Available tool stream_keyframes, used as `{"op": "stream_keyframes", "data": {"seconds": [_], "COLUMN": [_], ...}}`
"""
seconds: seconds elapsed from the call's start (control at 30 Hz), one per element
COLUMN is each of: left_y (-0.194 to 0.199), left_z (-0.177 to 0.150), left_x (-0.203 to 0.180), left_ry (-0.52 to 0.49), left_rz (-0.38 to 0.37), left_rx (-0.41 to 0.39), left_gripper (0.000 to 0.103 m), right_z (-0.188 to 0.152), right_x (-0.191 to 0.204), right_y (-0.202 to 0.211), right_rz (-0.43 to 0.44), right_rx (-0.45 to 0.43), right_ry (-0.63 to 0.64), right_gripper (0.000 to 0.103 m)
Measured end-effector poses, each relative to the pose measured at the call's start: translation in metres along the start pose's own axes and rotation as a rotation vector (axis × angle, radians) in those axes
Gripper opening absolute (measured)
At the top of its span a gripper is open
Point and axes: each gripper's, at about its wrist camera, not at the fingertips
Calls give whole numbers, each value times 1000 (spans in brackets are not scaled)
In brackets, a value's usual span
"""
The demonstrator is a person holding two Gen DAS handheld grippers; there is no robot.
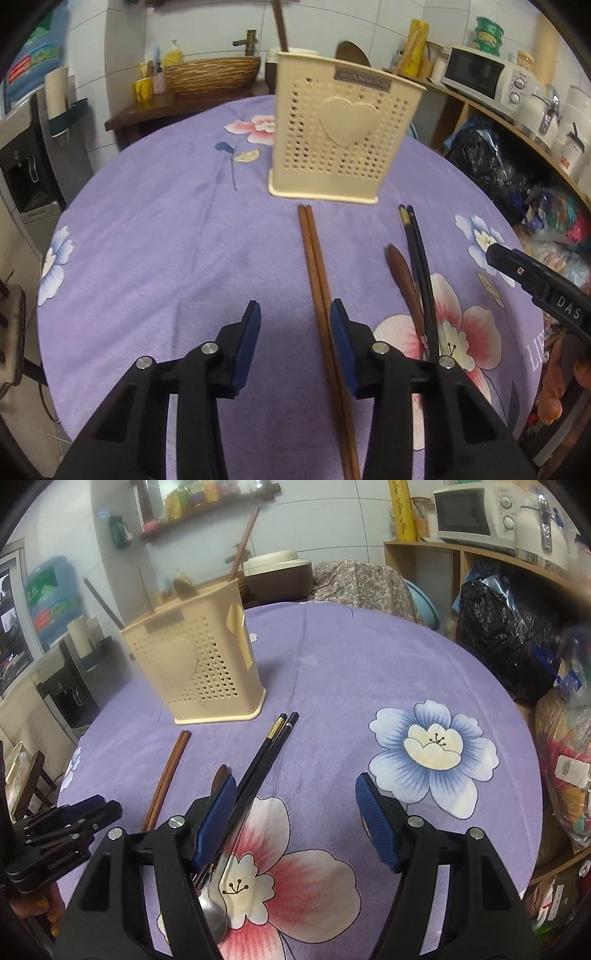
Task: Organize utensils
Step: 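Move the left gripper back over the remaining brown chopsticks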
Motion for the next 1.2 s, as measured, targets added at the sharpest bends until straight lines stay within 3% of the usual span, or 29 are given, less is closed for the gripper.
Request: {"op": "stream_keyframes", "data": {"seconds": [0.17, 0.63, 0.9, 1.07, 1.2], "left_y": [-15, -32, -53, -50, -42], "left_z": [-5, -3, 28, 24, 24], "left_x": [-3, -6, 3, 5, 27], "left_ry": [-10, -49, -22, -66, -49], "left_rz": [4, 71, 90, 106, 108], "left_rx": [52, 128, 121, 127, 129], "left_gripper": [34, 36, 36, 34, 34], "right_z": [-3, -5, -5, -5, -2], "right_x": [1, 3, 5, 6, 6], "right_y": [-2, 0, 3, 2, -4], "right_rz": [10, 23, 22, 19, 12], "right_rx": [12, 13, 11, 12, 30], "right_ry": [0, -8, -5, 1, 2], "right_gripper": [67, 67, 67, 67, 67]}}
Point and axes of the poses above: each gripper's, at about its wrist camera, not at the fingertips, and y roughly against the way its jaws point, x to its left, z to its top, and after that the axes turned 11 degrees about -z, right-handed
